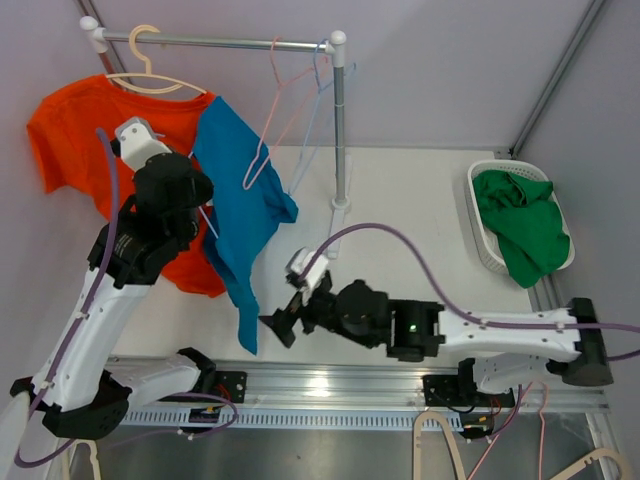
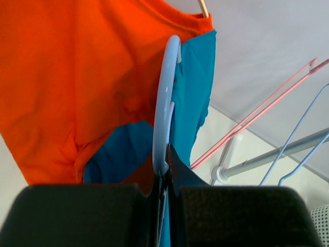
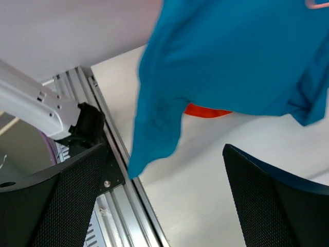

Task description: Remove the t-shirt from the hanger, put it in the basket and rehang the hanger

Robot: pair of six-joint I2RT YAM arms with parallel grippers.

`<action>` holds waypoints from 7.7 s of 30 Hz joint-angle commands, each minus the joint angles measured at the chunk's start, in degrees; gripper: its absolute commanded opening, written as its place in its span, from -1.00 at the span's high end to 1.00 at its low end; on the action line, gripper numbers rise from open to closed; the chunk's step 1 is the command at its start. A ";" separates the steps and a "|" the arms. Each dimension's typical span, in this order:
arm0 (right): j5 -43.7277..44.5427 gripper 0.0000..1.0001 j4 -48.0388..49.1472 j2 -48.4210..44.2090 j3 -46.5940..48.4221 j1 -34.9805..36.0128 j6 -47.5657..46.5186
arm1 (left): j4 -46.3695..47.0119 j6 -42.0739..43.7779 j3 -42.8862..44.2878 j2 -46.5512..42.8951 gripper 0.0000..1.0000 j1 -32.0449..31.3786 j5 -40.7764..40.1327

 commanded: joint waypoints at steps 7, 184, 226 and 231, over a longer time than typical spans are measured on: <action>8.04 -0.99 20.97 15.39 5.24 2.38 -6.32 | -3.96 -2.90 2.47 -0.63 0.99 -5.69 -6.92; -5.21 -0.99 -14.61 -1.21 26.25 -87.62 14.14 | 29.43 22.87 19.17 21.97 -0.99 27.61 75.78; -0.29 -0.99 -10.13 -0.94 22.39 -79.80 11.68 | 36.91 22.33 32.70 45.60 -0.75 42.39 63.92; -0.38 -0.99 -10.13 -0.77 21.95 -79.79 11.86 | 34.80 20.04 34.28 46.30 0.08 42.30 64.89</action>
